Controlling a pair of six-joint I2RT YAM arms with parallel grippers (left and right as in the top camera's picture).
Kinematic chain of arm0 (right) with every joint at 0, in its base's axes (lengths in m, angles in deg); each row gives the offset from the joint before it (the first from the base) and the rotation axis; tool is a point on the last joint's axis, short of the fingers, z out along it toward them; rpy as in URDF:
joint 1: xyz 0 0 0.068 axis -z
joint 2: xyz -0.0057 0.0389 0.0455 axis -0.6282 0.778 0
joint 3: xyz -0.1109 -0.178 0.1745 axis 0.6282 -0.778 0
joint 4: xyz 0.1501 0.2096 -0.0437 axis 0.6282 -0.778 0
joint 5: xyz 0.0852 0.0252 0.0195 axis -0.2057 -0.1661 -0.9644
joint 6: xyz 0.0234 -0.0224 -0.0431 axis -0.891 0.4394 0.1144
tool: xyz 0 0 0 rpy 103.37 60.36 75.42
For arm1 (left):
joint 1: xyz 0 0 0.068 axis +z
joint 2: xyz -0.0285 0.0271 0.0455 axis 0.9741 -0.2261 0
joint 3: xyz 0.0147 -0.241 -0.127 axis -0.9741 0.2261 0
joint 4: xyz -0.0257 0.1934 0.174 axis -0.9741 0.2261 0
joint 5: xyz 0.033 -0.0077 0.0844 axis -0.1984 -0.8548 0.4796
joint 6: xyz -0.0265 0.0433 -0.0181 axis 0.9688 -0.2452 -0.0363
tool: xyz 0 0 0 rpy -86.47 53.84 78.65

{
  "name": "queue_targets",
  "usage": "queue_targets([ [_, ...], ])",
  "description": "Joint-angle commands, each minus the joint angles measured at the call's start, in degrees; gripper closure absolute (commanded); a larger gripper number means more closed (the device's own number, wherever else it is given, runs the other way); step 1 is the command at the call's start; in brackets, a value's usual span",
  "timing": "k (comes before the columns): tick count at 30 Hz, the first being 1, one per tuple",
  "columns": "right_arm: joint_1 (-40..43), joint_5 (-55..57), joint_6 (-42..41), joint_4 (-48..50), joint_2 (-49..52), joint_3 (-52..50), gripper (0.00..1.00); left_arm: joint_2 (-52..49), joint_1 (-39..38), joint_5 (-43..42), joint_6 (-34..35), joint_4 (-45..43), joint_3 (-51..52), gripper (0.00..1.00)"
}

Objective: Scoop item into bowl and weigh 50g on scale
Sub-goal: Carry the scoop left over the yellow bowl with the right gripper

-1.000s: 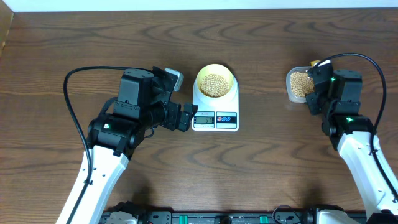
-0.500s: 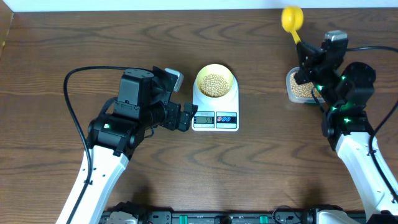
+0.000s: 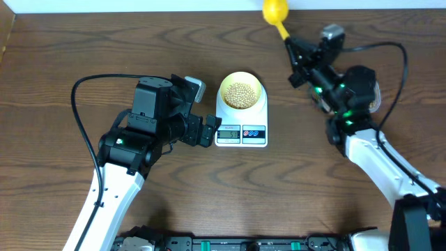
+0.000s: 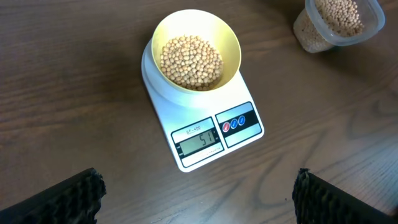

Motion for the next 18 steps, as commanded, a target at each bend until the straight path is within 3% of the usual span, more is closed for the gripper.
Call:
queue_targets([
  [1,-2.03,0.26,0.68,-2.86,2.54,3.19,0.99,-0.17,-0.11,-0.50,-0.57,-0.07,0.11,0.01],
  [5,-3.50,-0.92,2.58,-12.26,4.04,3.19,0.99,-0.17,-0.11,-0.48,-0.57,-0.07,0.13,0.01],
  [13,-9.44,-0.24,29.31,-29.27,4.02,3.19,0.99,-0.17,-0.11,-0.50,-0.57,-0.07,0.13,0.01],
  [18,-11.39,3.15,30.36,-31.19,4.02,3.19,0.99,-0.17,-0.11,-0.50,-0.57,-0.07,0.11,0.01],
])
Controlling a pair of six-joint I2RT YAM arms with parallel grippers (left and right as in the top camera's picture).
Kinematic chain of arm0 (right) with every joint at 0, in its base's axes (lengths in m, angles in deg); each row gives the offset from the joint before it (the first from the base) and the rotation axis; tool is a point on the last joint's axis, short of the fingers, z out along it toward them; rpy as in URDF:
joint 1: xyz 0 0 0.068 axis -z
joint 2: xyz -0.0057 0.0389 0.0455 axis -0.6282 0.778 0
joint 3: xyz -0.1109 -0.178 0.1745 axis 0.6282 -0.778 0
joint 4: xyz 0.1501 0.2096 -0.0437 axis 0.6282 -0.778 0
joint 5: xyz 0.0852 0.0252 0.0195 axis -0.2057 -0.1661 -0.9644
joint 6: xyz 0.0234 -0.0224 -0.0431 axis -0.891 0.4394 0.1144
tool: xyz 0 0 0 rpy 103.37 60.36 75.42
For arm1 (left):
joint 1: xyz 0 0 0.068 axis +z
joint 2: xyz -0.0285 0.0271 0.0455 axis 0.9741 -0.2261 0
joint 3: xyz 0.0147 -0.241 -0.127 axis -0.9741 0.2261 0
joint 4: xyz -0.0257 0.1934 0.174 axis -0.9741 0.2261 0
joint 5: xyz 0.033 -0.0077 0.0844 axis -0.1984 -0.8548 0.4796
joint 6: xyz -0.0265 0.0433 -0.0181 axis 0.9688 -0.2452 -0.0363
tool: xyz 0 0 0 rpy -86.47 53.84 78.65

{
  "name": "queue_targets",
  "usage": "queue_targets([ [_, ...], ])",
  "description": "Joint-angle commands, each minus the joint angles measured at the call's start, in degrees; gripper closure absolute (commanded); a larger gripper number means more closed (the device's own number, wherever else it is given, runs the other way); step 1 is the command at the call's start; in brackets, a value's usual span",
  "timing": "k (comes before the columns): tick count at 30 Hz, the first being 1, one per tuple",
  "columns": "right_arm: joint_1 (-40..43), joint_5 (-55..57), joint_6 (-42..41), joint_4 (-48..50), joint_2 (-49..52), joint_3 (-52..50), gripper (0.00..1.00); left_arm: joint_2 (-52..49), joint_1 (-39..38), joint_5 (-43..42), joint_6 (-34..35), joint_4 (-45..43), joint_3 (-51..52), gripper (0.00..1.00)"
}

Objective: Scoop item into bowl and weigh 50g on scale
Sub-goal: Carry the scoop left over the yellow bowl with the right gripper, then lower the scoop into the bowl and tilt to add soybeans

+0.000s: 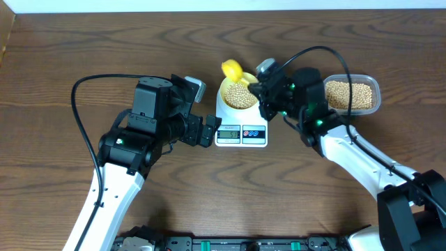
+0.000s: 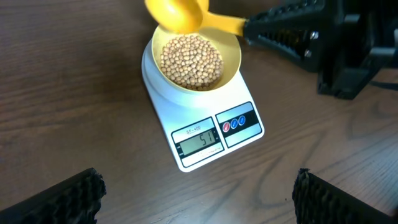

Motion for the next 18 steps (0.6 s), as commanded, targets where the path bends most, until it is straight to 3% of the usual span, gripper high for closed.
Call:
queue_targets([
  [1,-0.90,2.47,4.48,-0.13,-0.37,0.39,0.99,-0.17,-0.11,-0.50,-0.57,-0.04,0.11,0.01],
  [18,-1.16,9.49,5.53,-7.41,-2.89,0.37,0.99,-0.17,-0.11,-0.50,-0.57,-0.04,0.11,0.01],
])
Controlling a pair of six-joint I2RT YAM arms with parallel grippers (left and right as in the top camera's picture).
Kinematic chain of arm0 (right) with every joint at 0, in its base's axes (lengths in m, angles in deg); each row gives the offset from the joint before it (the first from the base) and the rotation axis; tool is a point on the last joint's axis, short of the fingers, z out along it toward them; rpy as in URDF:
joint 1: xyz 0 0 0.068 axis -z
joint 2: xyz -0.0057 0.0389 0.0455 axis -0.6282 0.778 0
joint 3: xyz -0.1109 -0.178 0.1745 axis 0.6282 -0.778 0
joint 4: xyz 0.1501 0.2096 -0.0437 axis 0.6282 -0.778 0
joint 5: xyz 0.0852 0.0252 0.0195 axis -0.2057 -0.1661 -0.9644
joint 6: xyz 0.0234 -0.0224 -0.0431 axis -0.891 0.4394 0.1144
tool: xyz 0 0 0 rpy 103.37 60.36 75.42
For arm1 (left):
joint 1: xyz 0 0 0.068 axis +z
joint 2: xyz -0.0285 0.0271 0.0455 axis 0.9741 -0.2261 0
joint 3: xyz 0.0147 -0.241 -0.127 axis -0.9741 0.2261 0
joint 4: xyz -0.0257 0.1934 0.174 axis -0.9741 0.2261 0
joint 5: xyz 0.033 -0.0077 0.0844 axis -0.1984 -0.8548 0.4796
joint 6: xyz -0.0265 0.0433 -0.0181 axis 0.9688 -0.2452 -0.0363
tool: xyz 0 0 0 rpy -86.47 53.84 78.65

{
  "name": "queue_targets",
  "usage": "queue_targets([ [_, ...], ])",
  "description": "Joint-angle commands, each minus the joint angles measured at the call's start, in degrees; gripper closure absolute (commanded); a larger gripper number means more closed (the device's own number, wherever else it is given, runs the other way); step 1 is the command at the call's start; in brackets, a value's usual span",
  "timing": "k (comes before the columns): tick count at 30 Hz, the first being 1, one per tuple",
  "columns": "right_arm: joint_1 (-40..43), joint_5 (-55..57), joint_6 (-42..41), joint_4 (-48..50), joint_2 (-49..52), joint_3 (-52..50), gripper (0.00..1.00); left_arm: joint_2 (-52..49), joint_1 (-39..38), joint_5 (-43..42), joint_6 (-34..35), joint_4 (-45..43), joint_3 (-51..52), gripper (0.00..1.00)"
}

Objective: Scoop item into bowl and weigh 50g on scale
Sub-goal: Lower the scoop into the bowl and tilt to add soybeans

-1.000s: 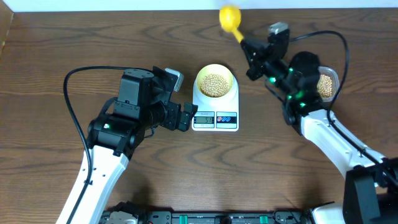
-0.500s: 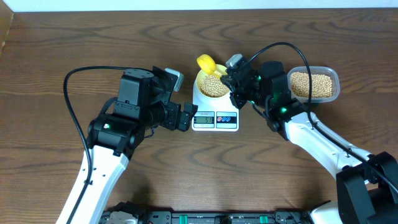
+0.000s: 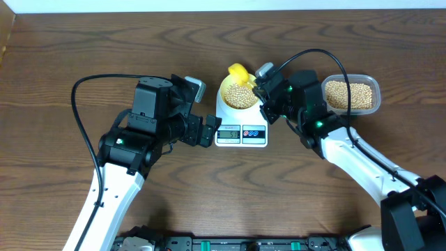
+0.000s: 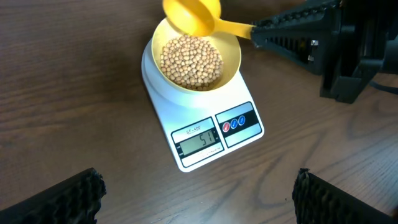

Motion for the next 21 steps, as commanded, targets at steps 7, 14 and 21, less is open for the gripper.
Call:
queue_targets([
  [7,-0.44,2.75,4.28,-5.75,-1.16,0.37,0.99,-0.17,-0.11,-0.50,-0.57,-0.04,0.11,0.01],
  [14,-0.44,2.71,4.28,-7.13,-1.16,0.37,0.99,-0.17,-0.11,-0.48,-0.57,-0.04,0.13,0.01],
  [21,-0.44,2.69,4.28,-8.85,-1.16,0.37,0.99,-0.17,-0.11,-0.50,-0.57,-0.04,0.11,0.01],
])
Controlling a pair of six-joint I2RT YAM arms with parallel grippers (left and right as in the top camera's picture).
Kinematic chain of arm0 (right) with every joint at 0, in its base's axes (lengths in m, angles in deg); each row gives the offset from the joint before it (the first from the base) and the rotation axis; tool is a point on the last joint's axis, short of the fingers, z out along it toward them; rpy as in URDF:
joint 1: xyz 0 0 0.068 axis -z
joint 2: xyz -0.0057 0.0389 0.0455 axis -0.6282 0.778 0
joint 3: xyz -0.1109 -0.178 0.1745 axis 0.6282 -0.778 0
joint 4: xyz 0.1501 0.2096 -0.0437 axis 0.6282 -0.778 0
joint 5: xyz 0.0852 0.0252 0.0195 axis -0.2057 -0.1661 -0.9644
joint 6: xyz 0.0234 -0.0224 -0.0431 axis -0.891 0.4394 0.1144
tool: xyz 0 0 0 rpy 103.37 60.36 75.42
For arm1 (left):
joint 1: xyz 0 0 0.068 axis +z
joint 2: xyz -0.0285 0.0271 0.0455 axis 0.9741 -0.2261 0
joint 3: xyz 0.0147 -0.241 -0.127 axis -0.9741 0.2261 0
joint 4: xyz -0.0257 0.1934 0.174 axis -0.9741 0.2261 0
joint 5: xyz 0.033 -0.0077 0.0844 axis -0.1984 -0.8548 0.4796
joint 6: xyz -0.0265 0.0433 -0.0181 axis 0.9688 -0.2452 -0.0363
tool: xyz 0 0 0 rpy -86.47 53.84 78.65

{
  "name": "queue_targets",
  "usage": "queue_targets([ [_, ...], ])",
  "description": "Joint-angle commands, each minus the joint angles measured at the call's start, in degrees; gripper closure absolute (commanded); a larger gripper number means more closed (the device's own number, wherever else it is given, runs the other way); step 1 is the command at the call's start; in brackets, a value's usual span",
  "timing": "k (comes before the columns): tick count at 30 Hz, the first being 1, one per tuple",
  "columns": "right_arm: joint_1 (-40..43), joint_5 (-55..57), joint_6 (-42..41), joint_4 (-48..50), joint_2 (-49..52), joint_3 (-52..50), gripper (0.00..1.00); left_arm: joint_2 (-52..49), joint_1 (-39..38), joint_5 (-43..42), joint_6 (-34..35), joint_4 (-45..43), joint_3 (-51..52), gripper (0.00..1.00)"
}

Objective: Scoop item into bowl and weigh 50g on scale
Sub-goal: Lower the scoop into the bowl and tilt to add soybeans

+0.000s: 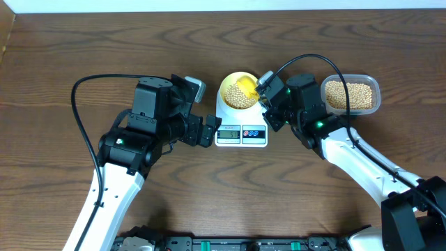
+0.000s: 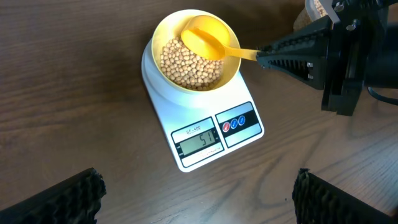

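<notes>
A yellow bowl (image 2: 231,48) full of beige beans stands on the white scale (image 2: 205,134), whose display reads 51. My right gripper (image 2: 264,55) is shut on the handle of a yellow spoon (image 2: 205,40); the spoon's head lies inside the bowl on the beans. In the overhead view the spoon (image 1: 247,87) shows inside the bowl (image 1: 228,84) on the scale (image 1: 241,132), with the right gripper (image 1: 267,95) just right of it. My left gripper (image 2: 199,199) stands open over bare table in front of the scale, holding nothing; overhead that left gripper (image 1: 207,130) is left of the scale.
A clear plastic tub of beans (image 1: 350,95) sits on the table right of the scale, behind the right arm. A black cable loops over the table near each arm. The white back edge runs along the top.
The spoon has come down from above the bowl's far rim into the bowl, its head now on the beans. The right gripper sits slightly lower and nearer. The left arm is unchanged.
The right gripper held the spoon up near the back edge, away from the scale, with the display at 51. Then the spoon was over the bowl's far left rim, then over its far rim. Now its head rests in the beans; the reading still shows 51.
</notes>
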Motion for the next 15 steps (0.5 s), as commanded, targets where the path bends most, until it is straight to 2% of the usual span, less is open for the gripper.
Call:
queue_targets([
  [1,-0.39,0.09,0.68,-0.24,-1.03,0.37,0.99,-0.17,-0.11,-0.50,-0.57,-0.07,0.13,0.01],
  [15,-1.49,-1.95,0.70,-0.28,-0.92,0.37,0.99,-0.17,-0.11,-0.50,-0.57,-0.07,0.11,0.01],
])
